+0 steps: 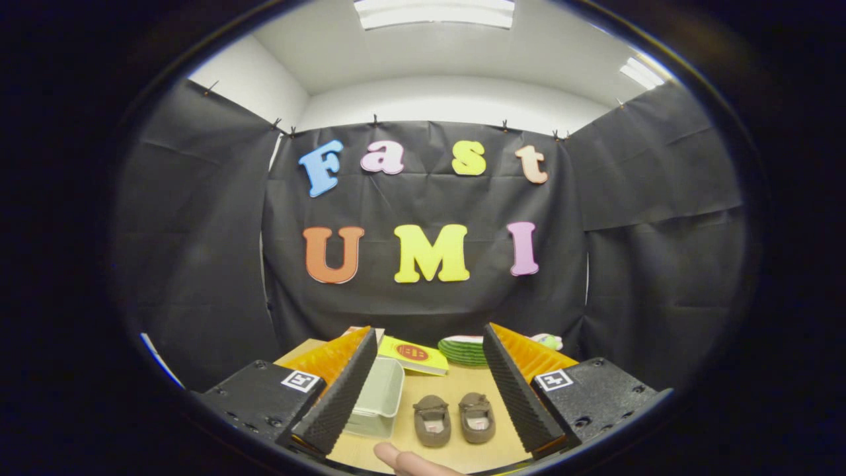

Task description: Open the storage box then place both shoes into the box .Put the left shoe in first, then the right shoe, with the right side of both shoes facing outward in a uniform manner.

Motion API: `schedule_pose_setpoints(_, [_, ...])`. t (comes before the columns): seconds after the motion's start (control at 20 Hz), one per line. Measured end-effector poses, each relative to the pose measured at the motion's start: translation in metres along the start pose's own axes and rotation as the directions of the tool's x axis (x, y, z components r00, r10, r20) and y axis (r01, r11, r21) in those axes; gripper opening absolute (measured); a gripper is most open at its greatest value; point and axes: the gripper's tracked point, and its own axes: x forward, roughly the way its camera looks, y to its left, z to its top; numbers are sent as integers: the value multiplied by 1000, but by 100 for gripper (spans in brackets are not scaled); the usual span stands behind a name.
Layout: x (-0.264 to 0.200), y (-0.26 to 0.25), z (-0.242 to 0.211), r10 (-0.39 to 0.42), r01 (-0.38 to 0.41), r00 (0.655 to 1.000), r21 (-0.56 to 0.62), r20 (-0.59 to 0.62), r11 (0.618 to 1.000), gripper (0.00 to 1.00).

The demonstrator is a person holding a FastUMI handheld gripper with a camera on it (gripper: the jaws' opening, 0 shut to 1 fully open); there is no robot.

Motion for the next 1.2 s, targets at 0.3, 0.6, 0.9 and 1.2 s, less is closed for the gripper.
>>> schedule_pose_setpoints(0.3, [22,2,-28,9,-8,997,15,-79,1000,100])
schedule_pose_setpoints(0.6, [70,6,-87,72,-59,959,55,-275,997,100])
schedule_pose_setpoints(0.9, [120,18,-162,183,-118,867,165,-464,979,100])
schedule_pose_setpoints(1.2, [180,38,-217,395,-182,724,395,-566,900,97])
